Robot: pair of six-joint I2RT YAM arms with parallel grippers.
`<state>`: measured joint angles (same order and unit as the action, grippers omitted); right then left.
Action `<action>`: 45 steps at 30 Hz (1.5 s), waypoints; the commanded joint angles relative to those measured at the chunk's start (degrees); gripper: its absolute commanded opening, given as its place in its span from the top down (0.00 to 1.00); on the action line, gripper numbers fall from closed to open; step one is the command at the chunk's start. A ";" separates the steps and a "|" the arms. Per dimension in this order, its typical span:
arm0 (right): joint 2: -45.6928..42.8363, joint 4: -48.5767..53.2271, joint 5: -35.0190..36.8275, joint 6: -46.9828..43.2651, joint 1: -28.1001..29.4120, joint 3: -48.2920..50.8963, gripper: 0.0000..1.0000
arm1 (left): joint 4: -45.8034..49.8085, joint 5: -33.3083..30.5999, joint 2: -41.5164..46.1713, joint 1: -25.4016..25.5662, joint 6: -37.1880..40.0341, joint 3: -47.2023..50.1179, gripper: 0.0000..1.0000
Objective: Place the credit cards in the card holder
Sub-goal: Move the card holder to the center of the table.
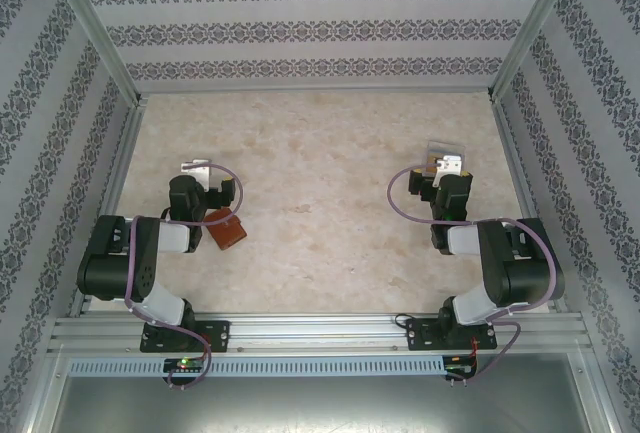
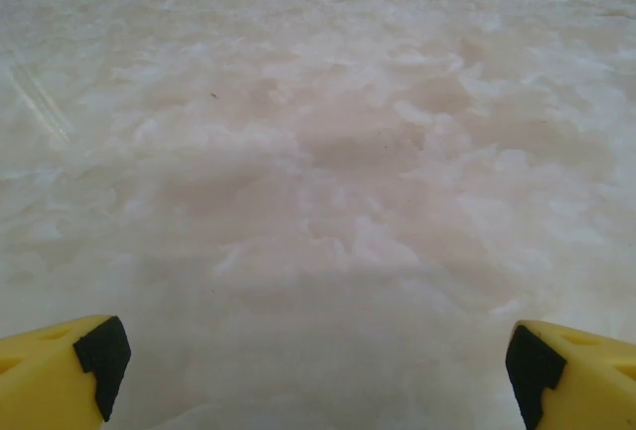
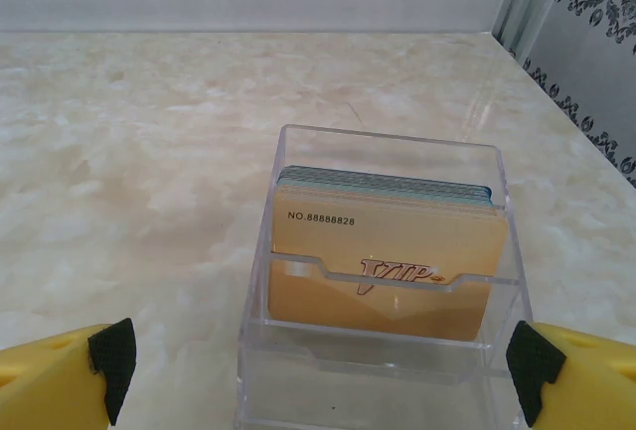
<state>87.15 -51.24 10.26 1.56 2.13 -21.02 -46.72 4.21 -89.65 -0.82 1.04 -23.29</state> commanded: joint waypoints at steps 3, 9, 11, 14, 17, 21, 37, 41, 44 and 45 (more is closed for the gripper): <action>-0.70 -2.11 0.88 1.09 0.59 0.00 0.02 | 0.76 -0.67 0.41 0.03 -1.04 -1.21 0.01; -0.64 -2.17 0.90 1.14 0.59 0.00 0.02 | 0.80 -0.68 0.29 0.03 -1.04 -1.20 0.01; -0.67 -2.11 0.90 1.08 0.59 0.01 0.02 | 0.76 -0.58 0.39 0.03 -1.04 -1.15 0.01; -0.66 -2.12 0.86 1.12 0.59 -0.01 0.02 | 0.76 -0.53 0.40 0.03 -1.04 -1.17 0.01; -0.64 -2.17 0.96 1.09 0.59 -0.04 0.02 | 0.79 -0.59 0.37 0.03 -1.04 -1.18 0.01; -0.63 -2.15 0.94 1.08 0.57 -0.05 0.02 | 0.75 -0.59 0.43 -0.01 -1.04 -1.22 0.01; -6.27 3.27 0.43 -1.39 2.17 -0.85 0.02 | 31.78 -8.04 14.39 0.03 -9.38 -11.90 0.01; -18.65 24.96 1.72 -3.91 5.76 -7.58 0.02 | 47.81 -5.92 24.41 0.03 -23.33 -15.82 0.01; -25.43 29.88 4.05 0.20 7.78 -10.04 0.02 | 68.59 -12.04 28.12 -0.02 -45.16 -18.42 0.01; -27.26 30.08 3.66 5.15 7.54 -9.86 0.02 | 74.92 -10.69 28.51 -0.67 -49.33 -18.49 0.01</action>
<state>64.23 -29.21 12.10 0.73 9.26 -29.45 -0.05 -3.14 -61.82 -0.84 -25.56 -41.80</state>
